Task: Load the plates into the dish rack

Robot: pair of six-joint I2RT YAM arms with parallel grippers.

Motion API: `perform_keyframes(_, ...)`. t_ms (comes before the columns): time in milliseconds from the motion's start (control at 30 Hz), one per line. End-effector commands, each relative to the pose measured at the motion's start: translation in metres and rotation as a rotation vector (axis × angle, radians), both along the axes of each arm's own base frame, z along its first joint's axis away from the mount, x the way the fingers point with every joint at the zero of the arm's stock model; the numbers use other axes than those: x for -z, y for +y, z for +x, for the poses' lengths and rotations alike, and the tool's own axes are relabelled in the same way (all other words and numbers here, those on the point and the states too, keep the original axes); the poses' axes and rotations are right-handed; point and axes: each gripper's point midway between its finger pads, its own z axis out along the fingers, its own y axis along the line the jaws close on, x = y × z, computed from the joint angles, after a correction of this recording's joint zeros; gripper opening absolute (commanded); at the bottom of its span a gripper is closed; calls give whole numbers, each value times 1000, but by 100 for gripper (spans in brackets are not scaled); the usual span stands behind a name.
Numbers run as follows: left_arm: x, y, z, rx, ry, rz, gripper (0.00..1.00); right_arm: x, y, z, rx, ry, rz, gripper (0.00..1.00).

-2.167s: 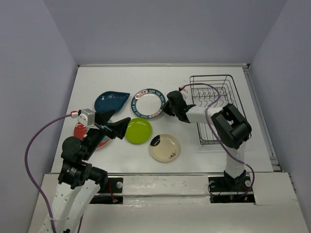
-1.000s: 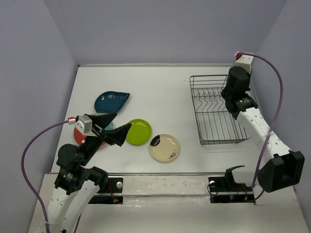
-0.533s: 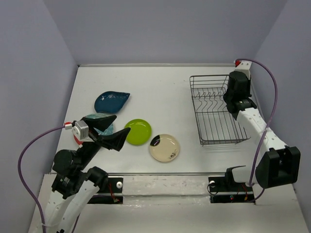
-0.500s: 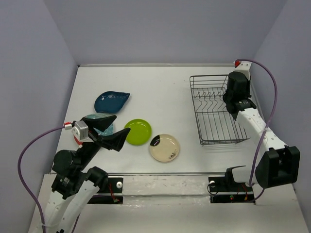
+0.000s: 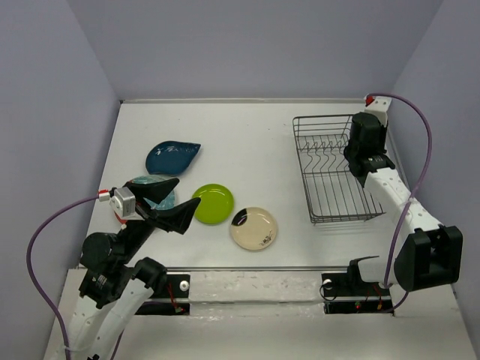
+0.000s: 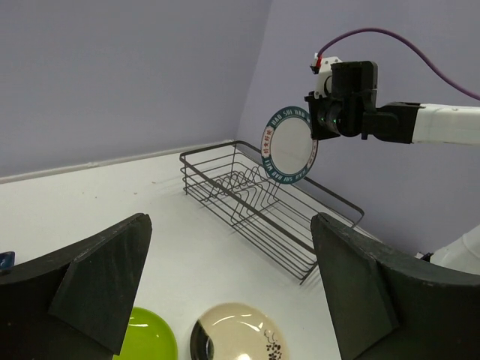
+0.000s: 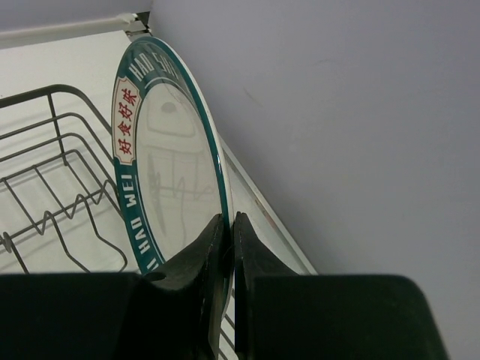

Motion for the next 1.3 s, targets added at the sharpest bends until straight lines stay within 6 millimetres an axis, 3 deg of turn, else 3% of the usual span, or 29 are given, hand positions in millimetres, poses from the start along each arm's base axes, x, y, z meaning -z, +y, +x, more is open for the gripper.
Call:
perform_keyframes(0,-23,3,-7,0,-63,-19,99,5,7,-1,-46,0,38,7)
perform_keyframes(167,-22,3,-6,1,-60,-18,99,-24,6,-2,-82,-29,-19,7)
perform_keyframes(400,-21,3,-5,-1,-58,-16,99,-15,16,-2,-178,10,-32,7)
perform_keyframes(567,-22,3,-6,1,-61,-19,99,-19,34,0,-328,9,-39,7)
perform_keyframes(733,-23,3,-7,1,-65,-21,99,-24,33,-1,-330,17,-58,7)
perform_keyframes(900,-23,3,-7,1,-64,-20,99,-1,33,14,-321,92,-66,8)
perform_keyframes(1067,-21,3,-6,-2,-57,-17,99,7,28,25,-250,107,-37,26)
perform_keyframes(1167,-20,3,-4,-5,-50,-14,99,0,30,34,-232,115,-7,38)
perform_keyframes(1267,-17,1,0,-9,-37,-9,99,-18,36,38,-230,72,68,59)
